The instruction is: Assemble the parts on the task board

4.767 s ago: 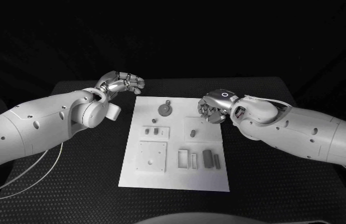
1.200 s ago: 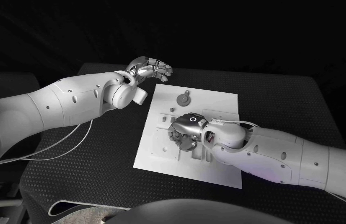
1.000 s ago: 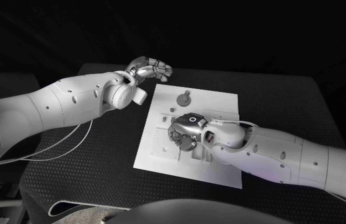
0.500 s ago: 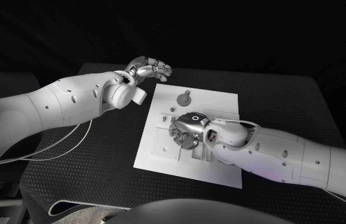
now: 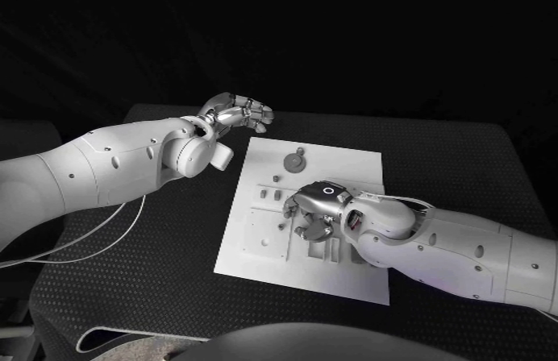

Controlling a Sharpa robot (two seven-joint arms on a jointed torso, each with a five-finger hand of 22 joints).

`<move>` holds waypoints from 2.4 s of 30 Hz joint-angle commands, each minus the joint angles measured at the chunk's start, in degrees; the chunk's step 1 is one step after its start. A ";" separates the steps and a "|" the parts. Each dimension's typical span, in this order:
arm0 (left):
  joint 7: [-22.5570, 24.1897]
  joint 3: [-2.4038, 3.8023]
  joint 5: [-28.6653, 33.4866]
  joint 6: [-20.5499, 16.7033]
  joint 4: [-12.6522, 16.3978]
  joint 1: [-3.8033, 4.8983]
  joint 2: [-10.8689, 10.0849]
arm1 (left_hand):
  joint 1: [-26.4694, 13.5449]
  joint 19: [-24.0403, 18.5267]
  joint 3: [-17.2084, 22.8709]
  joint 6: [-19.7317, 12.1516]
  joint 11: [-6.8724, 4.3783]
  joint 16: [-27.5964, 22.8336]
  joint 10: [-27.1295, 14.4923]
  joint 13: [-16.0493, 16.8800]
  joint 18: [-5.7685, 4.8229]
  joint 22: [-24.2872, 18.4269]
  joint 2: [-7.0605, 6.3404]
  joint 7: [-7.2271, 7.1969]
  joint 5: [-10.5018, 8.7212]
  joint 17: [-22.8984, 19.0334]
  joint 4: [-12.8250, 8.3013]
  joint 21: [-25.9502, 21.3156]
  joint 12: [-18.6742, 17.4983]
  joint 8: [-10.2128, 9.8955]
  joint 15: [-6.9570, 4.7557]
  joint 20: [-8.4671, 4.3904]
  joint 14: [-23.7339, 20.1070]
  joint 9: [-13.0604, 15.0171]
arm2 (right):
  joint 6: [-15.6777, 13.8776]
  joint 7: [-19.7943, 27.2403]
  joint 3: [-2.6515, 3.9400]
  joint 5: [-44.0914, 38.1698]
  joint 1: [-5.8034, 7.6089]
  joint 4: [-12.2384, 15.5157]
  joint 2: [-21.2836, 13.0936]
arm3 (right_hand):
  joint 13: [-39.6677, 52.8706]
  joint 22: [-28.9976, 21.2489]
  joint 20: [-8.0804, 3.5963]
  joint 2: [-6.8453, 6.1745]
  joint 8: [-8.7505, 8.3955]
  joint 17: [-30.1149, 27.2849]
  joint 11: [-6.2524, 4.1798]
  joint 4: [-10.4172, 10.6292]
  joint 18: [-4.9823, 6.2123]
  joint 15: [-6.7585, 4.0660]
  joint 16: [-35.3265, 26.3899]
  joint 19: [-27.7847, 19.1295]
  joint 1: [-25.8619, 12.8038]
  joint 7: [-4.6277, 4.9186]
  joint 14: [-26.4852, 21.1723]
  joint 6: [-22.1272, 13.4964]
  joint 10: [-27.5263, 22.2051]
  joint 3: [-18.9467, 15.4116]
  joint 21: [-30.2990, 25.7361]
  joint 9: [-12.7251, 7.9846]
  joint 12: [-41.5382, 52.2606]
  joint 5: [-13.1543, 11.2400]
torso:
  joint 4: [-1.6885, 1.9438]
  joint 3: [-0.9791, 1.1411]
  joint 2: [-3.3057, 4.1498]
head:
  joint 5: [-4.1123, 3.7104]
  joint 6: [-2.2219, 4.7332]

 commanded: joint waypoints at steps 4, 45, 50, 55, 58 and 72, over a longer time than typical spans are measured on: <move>0.76 0.03 0.45 0.37 -0.25 0.06 -0.17 | -0.26 0.37 -0.03 -0.25 0.26 -0.29 0.03 -0.09 0.71 0.06 -0.07 0.04 -0.12 0.11 0.25 -0.40 -0.20 -0.22 -0.01 0.13 0.36 -0.05 | 0.81 0.35 2.52 9.18 1.66 3.05 -4.42 | 0.11 1.39 -0.38 -0.09 0.12 1.23 -0.99 0.17 0.35 -1.00 1.67 1.61 0.29 -0.44 1.65 0.00 1.60 -0.20 1.44 -0.28 2.66 -0.08 | -0.01 0.07 0.00 | -0.99 0.99; 1.42 0.01 1.18 1.32 -2.13 -0.04 0.82 | -0.20 0.26 -0.04 -0.24 0.23 -0.62 0.15 -0.13 0.62 0.15 0.10 0.02 -0.18 0.58 0.33 -0.59 -0.20 -0.06 0.02 0.18 0.36 -0.06 | 6.18 -0.60 2.65 -0.49 3.98 2.55 -10.83 | -3.04 1.10 -3.45 0.01 0.91 4.74 -1.76 -0.18 0.35 -1.94 16.87 2.99 -1.51 -0.83 1.08 -0.30 1.08 -10.18 13.80 -0.62 5.74 -1.18 | -0.80 -0.06 -0.49 | -2.10 1.64; 1.38 0.01 1.18 1.43 -2.08 -0.04 0.85 | -0.22 0.25 -0.05 -0.25 0.23 -0.65 0.15 -0.13 0.61 0.16 0.12 0.02 -0.19 0.62 0.35 -0.60 -0.21 -0.05 0.03 0.18 0.36 -0.06 | 5.67 -1.51 2.58 -1.83 3.78 2.28 -10.16 | -2.91 1.04 -3.58 0.49 1.44 4.11 -2.28 -0.10 0.35 -2.40 17.52 3.31 -0.78 -0.58 1.40 1.01 2.55 -8.59 14.23 -0.56 6.89 -3.11 | -0.72 -0.02 -0.52 | -2.09 1.53; 1.32 0.01 1.18 1.57 -2.02 -0.04 0.82 | -0.25 0.25 -0.07 -0.25 0.23 -0.69 0.15 -0.14 0.60 0.17 0.16 0.02 -0.20 0.67 0.37 -0.62 -0.21 -0.04 0.03 0.19 0.36 -0.06 | 5.49 -1.81 2.46 -2.71 3.78 1.76 -9.62 | -2.77 0.94 -3.74 0.76 2.02 3.35 -2.80 0.19 0.35 -2.91 18.15 3.60 -0.13 -0.76 1.52 2.32 3.95 -5.04 14.60 -0.46 8.00 -3.53 | -0.70 -0.05 -0.52 | -2.15 1.39; 1.26 0.01 1.19 1.64 -2.07 -0.04 0.82 | -0.29 0.24 -0.10 -0.26 0.23 -0.73 0.15 -0.14 0.60 0.18 0.17 0.03 -0.21 0.72 0.39 -0.64 -0.22 -0.03 0.04 0.19 0.36 -0.07 | 5.60 -1.90 2.29 -3.28 3.75 1.53 -9.27 | -2.63 0.94 -3.81 1.29 2.34 3.13 -3.05 0.35 0.35 -3.14 18.42 3.74 -0.09 -1.01 1.55 2.92 4.58 -3.59 14.79 -0.33 8.47 -3.55 | -0.71 -0.05 -0.51 | -2.04 1.31; 1.17 0.01 1.34 2.01 -1.94 -0.04 0.81 | -0.40 0.20 -0.18 -0.35 0.26 -0.87 0.09 -0.18 0.58 0.22 0.21 0.05 -0.24 0.89 0.45 -0.71 -0.27 -0.02 0.05 0.20 0.33 -0.10 | 5.73 -2.00 2.14 -5.01 3.61 0.90 -8.36 | -1.29 1.02 -4.45 3.71 4.25 2.55 -4.57 0.35 0.35 -4.58 19.96 4.81 -0.19 -2.65 2.26 6.68 8.09 1.80 16.13 0.65 11.00 -3.55 | -0.76 0.01 -0.53 | -1.85 0.94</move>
